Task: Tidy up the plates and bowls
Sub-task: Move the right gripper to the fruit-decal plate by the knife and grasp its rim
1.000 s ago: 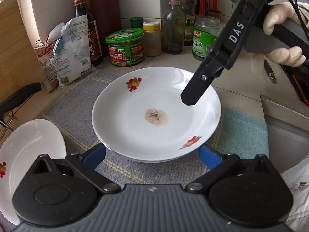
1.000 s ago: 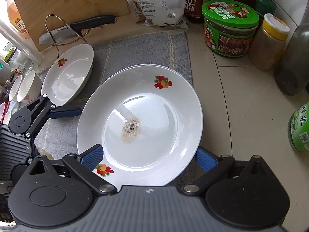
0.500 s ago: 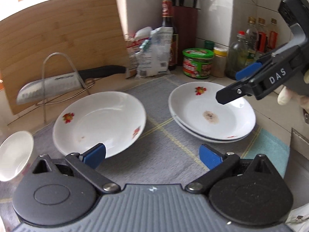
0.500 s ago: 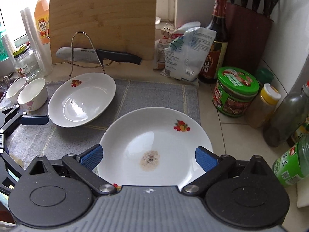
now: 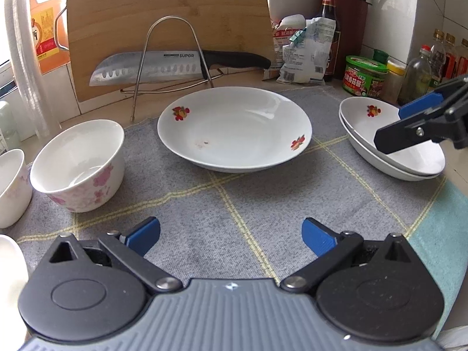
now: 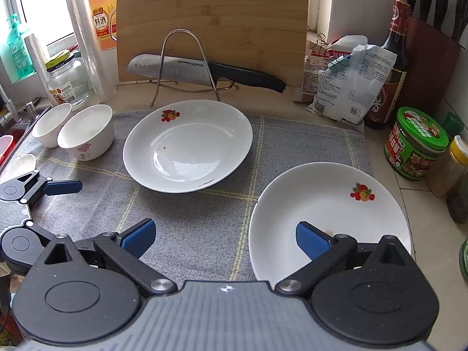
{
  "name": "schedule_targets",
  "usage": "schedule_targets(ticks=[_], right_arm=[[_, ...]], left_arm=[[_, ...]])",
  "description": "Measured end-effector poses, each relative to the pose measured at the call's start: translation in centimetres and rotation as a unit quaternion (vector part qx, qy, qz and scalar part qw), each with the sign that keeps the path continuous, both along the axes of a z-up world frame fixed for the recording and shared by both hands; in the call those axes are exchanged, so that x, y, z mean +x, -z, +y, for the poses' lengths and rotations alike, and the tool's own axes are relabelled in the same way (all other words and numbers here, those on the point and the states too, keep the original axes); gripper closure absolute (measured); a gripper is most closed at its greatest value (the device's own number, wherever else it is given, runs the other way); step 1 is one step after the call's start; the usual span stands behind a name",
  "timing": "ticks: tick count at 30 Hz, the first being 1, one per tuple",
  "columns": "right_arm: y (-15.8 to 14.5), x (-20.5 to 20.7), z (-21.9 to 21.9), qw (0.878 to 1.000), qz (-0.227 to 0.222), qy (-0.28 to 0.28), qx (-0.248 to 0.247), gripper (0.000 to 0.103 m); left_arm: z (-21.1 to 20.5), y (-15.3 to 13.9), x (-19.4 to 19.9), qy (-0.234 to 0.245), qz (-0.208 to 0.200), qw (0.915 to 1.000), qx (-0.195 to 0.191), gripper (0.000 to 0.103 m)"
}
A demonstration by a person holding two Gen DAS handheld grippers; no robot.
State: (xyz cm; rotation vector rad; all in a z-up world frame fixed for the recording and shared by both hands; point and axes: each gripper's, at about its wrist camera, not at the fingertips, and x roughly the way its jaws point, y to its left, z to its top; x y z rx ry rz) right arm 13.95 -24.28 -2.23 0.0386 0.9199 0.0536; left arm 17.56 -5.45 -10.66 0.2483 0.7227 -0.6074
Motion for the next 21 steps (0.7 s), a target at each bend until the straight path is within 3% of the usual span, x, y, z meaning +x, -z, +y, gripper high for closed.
schedule_targets(ticks=[10,21], right_arm=[[1.5,5.6,-1.9,0.997,0.012,-0.077,0.028,0.0],[3.4,11.4,-2.8,0.988,0.046,-0.143,0.044,0.0]], left_arm=[[-3.7,1.3,1.6,-0.024,0.011,0.9991,0.033,0.001],[-4.1,1.8,2.8,-0.037,0.018,0.9991,0.01,0.0]])
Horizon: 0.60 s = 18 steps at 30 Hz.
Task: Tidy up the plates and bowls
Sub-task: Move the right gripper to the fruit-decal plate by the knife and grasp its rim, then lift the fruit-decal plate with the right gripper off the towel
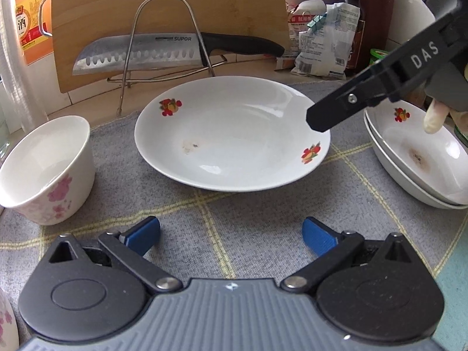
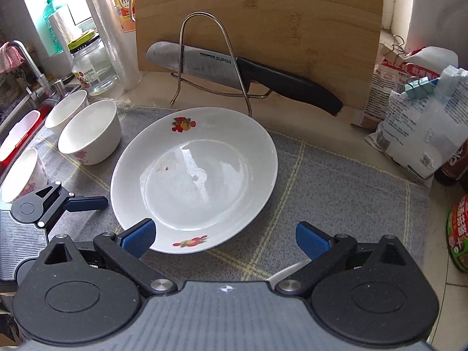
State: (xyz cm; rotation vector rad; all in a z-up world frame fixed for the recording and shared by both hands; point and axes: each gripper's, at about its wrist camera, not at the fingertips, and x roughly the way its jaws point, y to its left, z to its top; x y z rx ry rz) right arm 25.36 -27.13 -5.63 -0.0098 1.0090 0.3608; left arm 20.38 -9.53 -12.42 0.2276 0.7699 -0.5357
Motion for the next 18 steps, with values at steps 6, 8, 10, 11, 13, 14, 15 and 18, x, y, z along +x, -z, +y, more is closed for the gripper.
schedule_targets(ticks=[6,8,10,11,13,14,15,18], right_arm=[[1.4,2.3,0.3,1.0,0.018,-0.012,-0.007,0.0],[2.0,3.0,0.3,0.999,0.031,-0.015,-0.002,0.0],[2.6,3.6,0.3,0.999,0.042,-0.017,0.002,0.0],[2.8,4.0,0.3,0.999,0.048,-0.019,0.003,0.0],[3.2,4.7,0.4,0.998,0.058,-0.021,0.008,0.0],[3.4,5.0,0.4,0.998,0.063,-0.023,0.013,0.0],[3.5,5.3,0.4,0.997,0.068,-0.025,0.017,0.0],[3.8,6.3,0.4,0.996,0.076,-0.031,0.026,0.0]], left_arm=[[0.1,0.1,0.9,0.016,-0.011,0.9998,-0.007,0.0],[0.0,0.2,1.2,0.021,-0.015,0.9996,-0.01,0.0],[0.0,0.2,1.6,0.022,-0.018,0.9995,-0.012,0.0],[-0.1,0.2,1.7,0.023,-0.019,0.9995,-0.013,0.0],[-0.1,0.2,2.0,0.027,-0.022,0.9993,-0.015,0.0],[-0.1,0.2,2.1,0.03,-0.024,0.9992,-0.016,0.0],[-0.1,0.3,2.2,0.032,-0.025,0.999,-0.017,0.0],[-0.1,0.3,2.5,0.039,-0.029,0.9986,-0.02,0.0]])
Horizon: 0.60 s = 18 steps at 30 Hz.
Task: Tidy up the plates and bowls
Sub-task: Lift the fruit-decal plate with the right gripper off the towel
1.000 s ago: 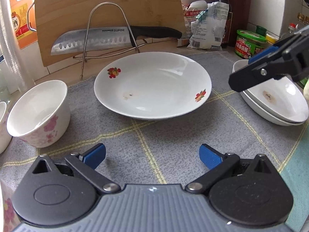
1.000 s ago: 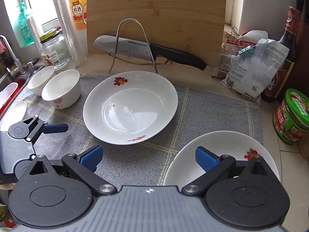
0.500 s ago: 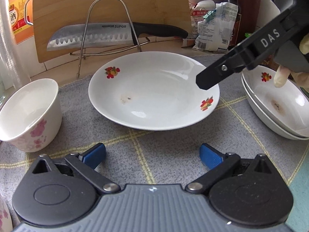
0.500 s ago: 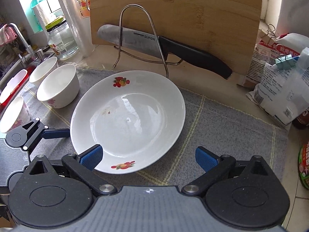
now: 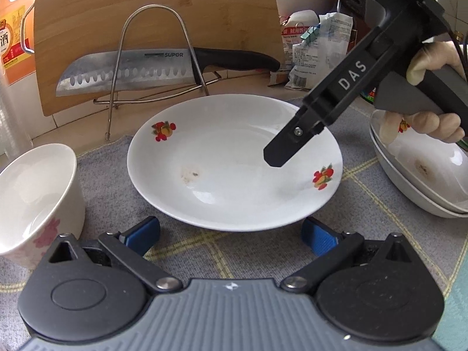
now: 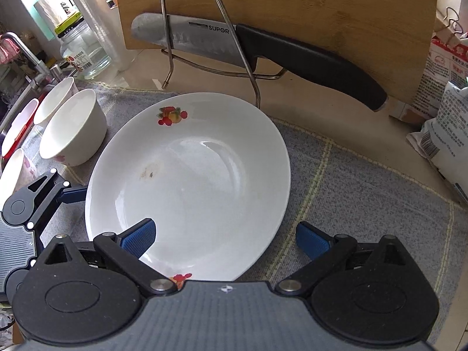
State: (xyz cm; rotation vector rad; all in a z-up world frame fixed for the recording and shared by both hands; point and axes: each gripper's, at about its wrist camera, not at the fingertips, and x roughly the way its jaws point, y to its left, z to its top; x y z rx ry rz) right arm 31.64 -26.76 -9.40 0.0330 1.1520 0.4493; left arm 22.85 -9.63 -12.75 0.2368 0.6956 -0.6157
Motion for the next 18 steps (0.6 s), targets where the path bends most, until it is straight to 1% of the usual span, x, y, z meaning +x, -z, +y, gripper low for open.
schedule_targets(ticks=[9,18], right_arm=[[0.0,2.8,0.2,0.999,0.006,-0.021,0.025,0.0],[0.1,4.7,1.6,0.998,-0.004,-0.048,0.029,0.0]], left_arm=[[0.1,0.0,0.5,0.026,-0.004,0.9997,-0.001,0.0],[0.2,-0.1,0.6,0.039,-0.005,0.9992,0.0,0.0]])
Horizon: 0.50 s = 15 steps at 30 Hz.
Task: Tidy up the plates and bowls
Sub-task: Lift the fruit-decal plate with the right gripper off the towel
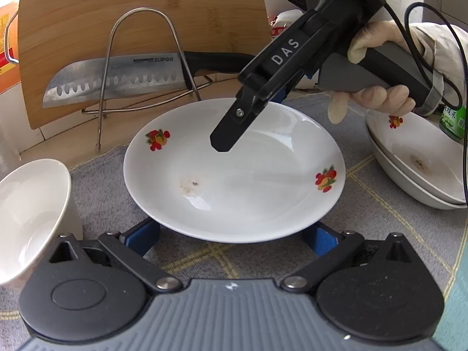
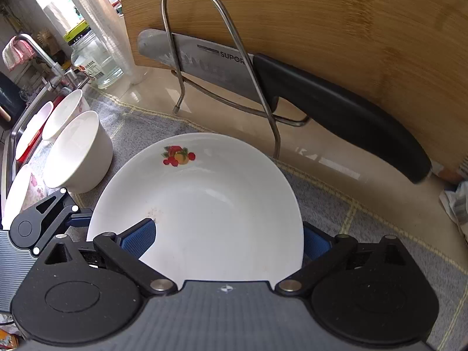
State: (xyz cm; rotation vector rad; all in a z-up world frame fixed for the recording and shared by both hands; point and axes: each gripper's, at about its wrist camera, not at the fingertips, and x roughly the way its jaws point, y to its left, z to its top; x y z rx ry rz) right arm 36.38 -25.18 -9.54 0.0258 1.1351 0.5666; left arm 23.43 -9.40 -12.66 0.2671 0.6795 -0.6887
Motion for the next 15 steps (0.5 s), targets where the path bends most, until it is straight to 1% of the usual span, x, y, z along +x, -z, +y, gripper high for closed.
schedule_targets(ticks=[9,15], right_arm=[[-0.02,0.52,0.22,1.0,-0.001,-0.016,0.008,0.0],[0.01,0.51,0.39,1.0,0.0,-0.02,0.011,0.0]], left_arm=[[-0.02,-0.09,0.17,0.005,-0.003,1.0,0.001,0.0],[-0.26,-0.15,-0.14,0.009,-0.014,0.9998,0.007,0.0]])
